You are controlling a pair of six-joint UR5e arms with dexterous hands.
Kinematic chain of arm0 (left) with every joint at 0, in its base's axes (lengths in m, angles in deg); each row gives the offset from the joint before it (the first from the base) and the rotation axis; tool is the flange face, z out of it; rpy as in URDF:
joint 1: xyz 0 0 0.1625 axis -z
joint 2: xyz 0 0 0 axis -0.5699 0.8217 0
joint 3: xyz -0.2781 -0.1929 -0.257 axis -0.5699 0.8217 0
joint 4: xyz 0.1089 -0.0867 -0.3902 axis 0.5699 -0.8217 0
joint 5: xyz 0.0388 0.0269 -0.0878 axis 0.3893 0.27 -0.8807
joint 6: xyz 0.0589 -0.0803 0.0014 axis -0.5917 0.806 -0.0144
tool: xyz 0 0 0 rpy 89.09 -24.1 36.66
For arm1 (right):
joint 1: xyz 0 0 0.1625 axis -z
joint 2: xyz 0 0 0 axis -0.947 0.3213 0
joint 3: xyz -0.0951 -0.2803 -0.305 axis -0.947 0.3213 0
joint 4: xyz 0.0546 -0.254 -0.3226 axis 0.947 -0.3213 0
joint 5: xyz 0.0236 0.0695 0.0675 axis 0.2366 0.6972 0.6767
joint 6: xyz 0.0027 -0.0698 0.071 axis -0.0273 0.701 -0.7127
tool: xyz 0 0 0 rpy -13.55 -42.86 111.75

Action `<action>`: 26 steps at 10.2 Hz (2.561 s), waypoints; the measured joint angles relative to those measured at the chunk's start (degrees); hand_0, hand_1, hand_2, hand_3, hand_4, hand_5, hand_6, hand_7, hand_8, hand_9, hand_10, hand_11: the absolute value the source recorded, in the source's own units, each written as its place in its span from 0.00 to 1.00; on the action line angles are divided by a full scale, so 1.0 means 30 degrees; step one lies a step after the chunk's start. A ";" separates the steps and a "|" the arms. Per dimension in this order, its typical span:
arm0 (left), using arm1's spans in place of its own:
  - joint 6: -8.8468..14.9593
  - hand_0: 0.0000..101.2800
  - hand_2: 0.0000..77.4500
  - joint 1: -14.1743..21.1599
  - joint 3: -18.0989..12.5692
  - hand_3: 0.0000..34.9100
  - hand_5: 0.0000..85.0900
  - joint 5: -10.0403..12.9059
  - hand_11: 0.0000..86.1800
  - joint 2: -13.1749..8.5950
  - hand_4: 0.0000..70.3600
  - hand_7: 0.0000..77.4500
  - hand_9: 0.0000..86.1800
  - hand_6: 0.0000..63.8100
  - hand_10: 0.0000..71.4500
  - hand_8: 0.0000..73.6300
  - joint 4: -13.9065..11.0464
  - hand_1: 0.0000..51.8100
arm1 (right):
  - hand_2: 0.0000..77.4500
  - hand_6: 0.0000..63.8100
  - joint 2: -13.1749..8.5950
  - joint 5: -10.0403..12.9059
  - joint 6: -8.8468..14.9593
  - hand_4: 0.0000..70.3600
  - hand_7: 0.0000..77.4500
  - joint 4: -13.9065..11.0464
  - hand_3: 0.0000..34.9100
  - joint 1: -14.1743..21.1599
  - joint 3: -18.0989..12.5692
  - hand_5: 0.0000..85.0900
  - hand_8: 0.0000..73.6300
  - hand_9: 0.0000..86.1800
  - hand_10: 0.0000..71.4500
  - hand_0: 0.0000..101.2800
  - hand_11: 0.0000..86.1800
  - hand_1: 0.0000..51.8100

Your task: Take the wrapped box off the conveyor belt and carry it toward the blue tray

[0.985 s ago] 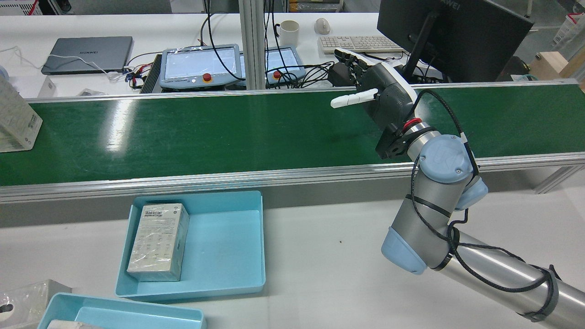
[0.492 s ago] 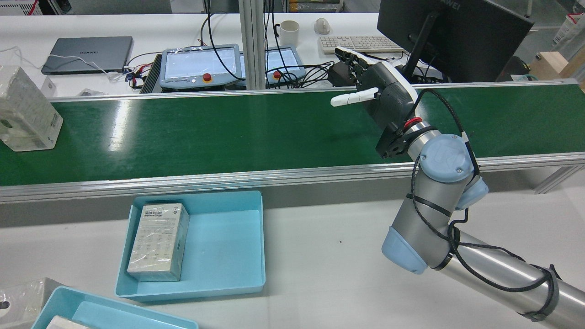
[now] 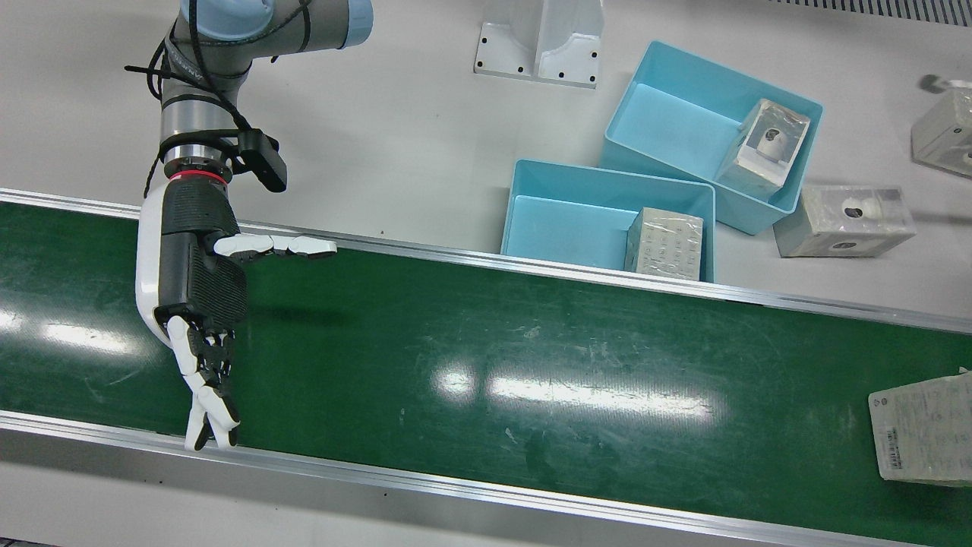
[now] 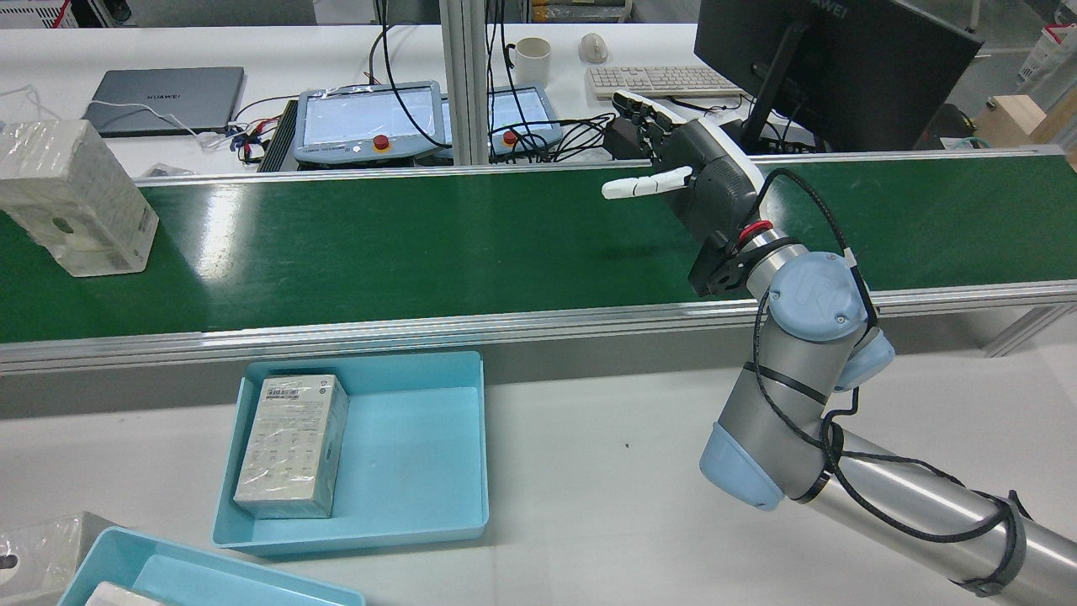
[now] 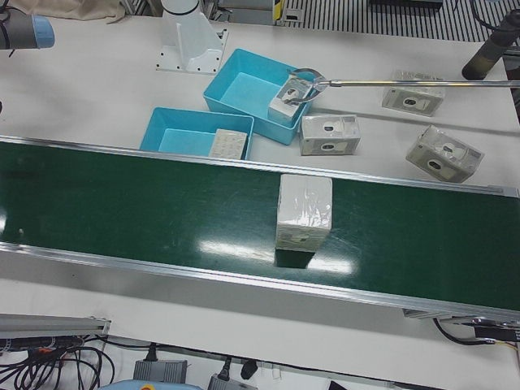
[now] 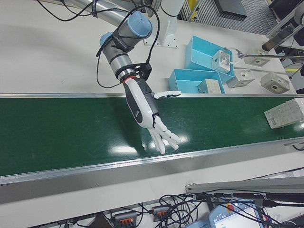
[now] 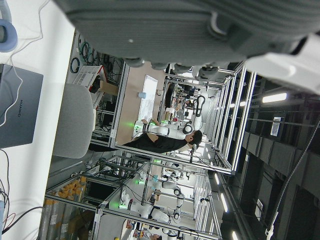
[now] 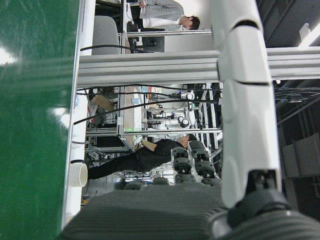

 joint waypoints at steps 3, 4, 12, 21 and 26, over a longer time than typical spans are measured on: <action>-0.0001 0.00 0.01 0.0000 0.0000 0.00 0.01 0.0000 0.01 -0.0001 0.00 0.01 0.00 0.01 0.01 0.01 0.0000 0.00 | 0.03 0.06 -0.0043 -0.0004 0.0064 0.13 0.03 0.0007 0.00 0.0376 0.0041 0.14 0.00 0.01 0.00 0.48 0.01 0.24; 0.0000 0.00 0.01 0.0000 0.0000 0.00 0.01 0.0000 0.01 0.0000 0.00 0.01 0.00 0.01 0.01 0.01 0.0001 0.00 | 0.03 0.06 -0.0043 -0.0005 0.0035 0.13 0.03 0.0004 0.00 0.0390 0.0031 0.14 0.00 0.01 0.00 0.48 0.01 0.24; 0.0000 0.00 0.01 0.0000 0.0000 0.00 0.01 0.0000 0.01 -0.0001 0.00 0.01 0.01 0.01 0.01 0.01 0.0000 0.00 | 0.05 0.04 -0.0046 -0.0005 0.0016 0.12 0.04 0.0000 0.00 0.0373 -0.0044 0.14 0.00 0.01 0.00 0.48 0.01 0.28; 0.0000 0.00 0.01 0.0000 0.0000 0.00 0.01 0.0000 0.01 0.0000 0.00 0.01 0.01 0.01 0.01 0.01 0.0000 0.00 | 0.06 0.04 0.0003 0.0008 -0.0139 0.11 0.03 0.0000 0.00 0.0140 0.0001 0.14 0.00 0.01 0.00 0.48 0.01 0.28; 0.0000 0.00 0.01 0.0000 0.0000 0.00 0.01 0.0000 0.01 -0.0001 0.00 0.01 0.01 0.01 0.00 0.01 0.0000 0.00 | 0.09 0.04 0.0183 0.0024 -0.0077 0.11 0.03 0.0000 0.00 0.0253 0.0034 0.14 0.00 0.01 0.00 0.48 0.01 0.31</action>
